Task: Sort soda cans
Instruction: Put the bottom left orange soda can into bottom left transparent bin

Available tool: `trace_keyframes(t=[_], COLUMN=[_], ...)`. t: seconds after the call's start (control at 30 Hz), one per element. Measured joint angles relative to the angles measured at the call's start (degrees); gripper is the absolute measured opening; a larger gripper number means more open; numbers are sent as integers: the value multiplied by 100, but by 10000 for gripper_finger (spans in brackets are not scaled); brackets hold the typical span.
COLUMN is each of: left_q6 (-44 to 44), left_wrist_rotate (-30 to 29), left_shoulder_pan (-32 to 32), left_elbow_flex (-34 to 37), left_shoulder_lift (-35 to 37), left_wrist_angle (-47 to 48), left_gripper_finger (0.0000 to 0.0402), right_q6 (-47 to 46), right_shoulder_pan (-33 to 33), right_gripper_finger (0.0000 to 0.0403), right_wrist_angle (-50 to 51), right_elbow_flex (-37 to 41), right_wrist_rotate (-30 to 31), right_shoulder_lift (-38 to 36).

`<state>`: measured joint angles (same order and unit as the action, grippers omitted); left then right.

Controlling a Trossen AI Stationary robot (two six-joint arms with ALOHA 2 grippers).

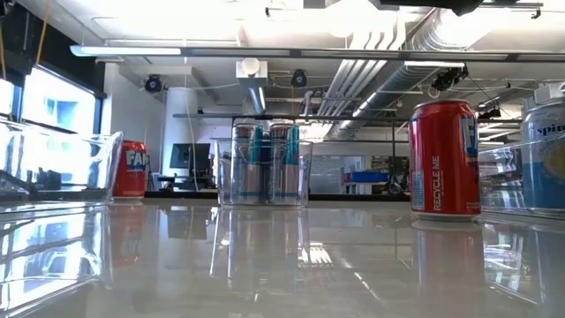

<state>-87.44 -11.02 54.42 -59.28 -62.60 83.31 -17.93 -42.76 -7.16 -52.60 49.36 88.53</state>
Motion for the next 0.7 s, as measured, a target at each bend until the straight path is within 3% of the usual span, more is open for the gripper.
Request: trace_keyframes(t=[0.33,0.7], left_q6=[-100,2], left_wrist_rotate=[432,637], left_shoulder_pan=[323,353], left_elbow_flex=[961,1085], left_shoulder_lift=[-8,27], left_wrist_angle=[-903,-996], left_gripper_finger=[291,294], right_q6=[-7,0], right_shoulder_pan=[2,2], right_gripper_finger=[334,334], right_wrist_angle=[-9,-85], right_elbow_flex=[0,-2], right_wrist_rotate=[0,0], right_shoulder_lift=[0,2])
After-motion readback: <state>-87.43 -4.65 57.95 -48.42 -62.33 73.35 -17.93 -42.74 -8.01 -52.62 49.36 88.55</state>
